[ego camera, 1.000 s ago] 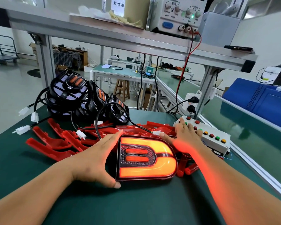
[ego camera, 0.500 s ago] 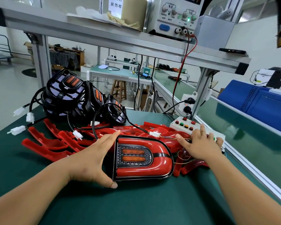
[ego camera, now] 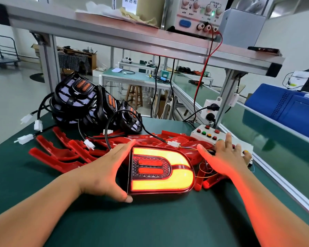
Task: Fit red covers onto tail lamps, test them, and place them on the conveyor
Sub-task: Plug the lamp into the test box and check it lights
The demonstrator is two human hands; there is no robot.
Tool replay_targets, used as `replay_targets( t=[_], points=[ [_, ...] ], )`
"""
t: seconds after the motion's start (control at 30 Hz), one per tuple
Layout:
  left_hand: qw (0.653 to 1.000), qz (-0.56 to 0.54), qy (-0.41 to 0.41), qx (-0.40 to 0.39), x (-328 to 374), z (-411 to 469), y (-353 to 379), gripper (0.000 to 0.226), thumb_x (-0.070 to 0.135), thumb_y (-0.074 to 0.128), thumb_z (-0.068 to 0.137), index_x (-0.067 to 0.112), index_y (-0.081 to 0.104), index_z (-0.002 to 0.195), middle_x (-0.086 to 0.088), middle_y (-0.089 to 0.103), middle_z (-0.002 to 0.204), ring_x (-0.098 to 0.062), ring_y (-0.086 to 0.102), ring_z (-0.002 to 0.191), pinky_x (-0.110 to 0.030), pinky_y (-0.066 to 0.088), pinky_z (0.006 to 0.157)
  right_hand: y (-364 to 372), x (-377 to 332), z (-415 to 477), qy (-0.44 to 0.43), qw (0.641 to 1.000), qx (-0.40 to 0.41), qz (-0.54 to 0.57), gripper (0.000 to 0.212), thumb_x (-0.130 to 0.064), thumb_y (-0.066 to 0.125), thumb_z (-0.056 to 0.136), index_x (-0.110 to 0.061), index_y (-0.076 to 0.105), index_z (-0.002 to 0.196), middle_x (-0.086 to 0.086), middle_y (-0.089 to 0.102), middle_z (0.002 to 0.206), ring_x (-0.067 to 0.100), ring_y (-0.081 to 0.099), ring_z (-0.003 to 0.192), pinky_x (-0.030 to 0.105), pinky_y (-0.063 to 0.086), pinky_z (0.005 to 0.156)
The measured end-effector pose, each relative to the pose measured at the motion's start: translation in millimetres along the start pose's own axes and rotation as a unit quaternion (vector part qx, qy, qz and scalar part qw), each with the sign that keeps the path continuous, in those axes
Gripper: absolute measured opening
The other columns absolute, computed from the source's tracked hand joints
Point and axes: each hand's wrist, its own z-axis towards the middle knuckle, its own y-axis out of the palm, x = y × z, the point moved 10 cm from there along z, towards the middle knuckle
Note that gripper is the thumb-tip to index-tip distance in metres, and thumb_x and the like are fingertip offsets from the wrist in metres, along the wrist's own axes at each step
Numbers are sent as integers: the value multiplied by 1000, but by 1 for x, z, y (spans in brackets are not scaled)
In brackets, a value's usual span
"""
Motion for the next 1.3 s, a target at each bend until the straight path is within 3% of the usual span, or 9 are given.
replay_targets(
  t=[0.17,0.37,0.53,0.77,0.9,1.1,1.3],
  points=[
    [1000,7,-2,1,0,1,0,147,61,85,49,46,-23,147,48,-4,136,17,5,138,-2,7,106,-2,-4,-2,-11,1000,-2,-7,121,-100,-4,50,-29,37,139,-9,-20,161,40,12,146,63,11,109],
    [1000,5,-3,-2,0,1,1,146,60,86,49,48,-23,146,45,-4,138,10,6,141,-15,11,115,-1,-4,1,-9,1000,-7,-26,121,-100,-3,52,-29,25,147,-13,-24,159,44,11,145,65,13,106],
    [1000,2,-7,-12,1,1,3,145,58,87,51,49,-22,146,49,-6,137,6,5,142,-16,11,115,-6,-10,8,-12,998,-26,-48,133,-102,-10,42,-32,12,152,-13,-23,160,48,7,145,73,-6,105],
    [1000,6,-21,-17,2,-1,2,145,54,88,55,47,-24,147,34,-10,153,-4,2,148,-31,15,122,0,-37,17,-62,995,-41,-62,136,-100,-15,42,-26,6,155,-10,-10,163,39,-13,147,69,-20,103],
    [1000,8,-19,-18,2,-1,2,146,54,88,55,46,-24,147,32,-14,155,-1,-2,148,-29,11,122,6,-35,19,-55,997,-43,-37,136,-102,-13,43,-27,4,155,-4,7,164,38,-13,148,68,-18,105],
    [1000,15,-17,-9,2,-1,1,148,53,89,54,42,-23,149,32,-9,155,2,1,147,-23,10,121,8,-37,17,-65,997,-31,-41,134,-101,-15,44,-25,-2,154,-4,4,164,39,-15,147,70,-19,104],
    [1000,16,-20,-13,2,-1,1,147,53,88,55,43,-24,149,33,-11,154,5,0,145,-19,8,119,4,-38,17,-80,995,-19,-53,133,-99,-14,48,-22,3,155,-2,5,164,36,-13,148,68,-19,105]
  ],
)
